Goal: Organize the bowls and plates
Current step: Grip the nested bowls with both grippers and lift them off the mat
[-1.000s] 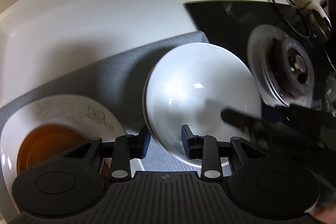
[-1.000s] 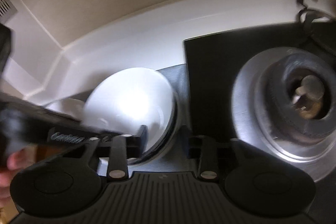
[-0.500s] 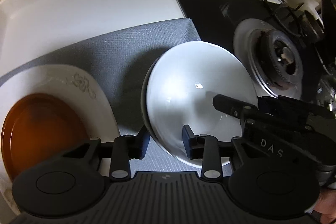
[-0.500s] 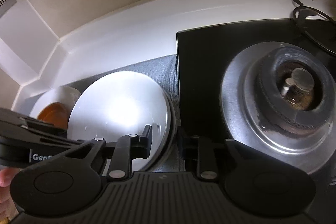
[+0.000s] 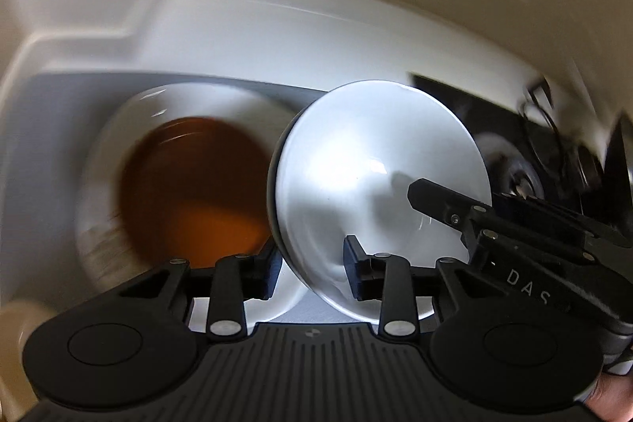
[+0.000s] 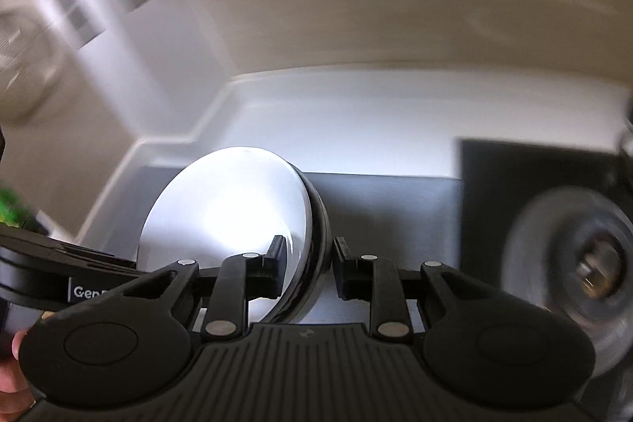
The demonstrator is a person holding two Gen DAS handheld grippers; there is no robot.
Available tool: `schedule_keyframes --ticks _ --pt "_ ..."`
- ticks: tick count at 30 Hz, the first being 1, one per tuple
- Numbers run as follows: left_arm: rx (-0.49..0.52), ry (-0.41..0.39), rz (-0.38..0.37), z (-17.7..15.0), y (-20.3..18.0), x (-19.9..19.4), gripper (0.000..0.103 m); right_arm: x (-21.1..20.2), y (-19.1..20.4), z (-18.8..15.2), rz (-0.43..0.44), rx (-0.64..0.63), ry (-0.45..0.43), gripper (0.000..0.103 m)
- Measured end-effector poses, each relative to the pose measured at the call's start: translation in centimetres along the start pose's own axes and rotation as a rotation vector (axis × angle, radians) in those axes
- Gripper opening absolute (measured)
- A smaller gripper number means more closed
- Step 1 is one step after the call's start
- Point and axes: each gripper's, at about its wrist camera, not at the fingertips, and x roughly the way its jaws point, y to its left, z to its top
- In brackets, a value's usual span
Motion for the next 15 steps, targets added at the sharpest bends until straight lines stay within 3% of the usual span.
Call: schedule_keyframes --ticks 11,15 --pt "-0.286 -0.070 0.157 -6.0 11.5 -7.3 0.036 4.6 13.5 0.3 0.231 -0.220 0.134 0.028" --pt "-0.334 -0.098 0.213 -8.0 14.2 -10.4 0.036 5.2 18.6 0.1 0.302 -0.284 0.163 0.029"
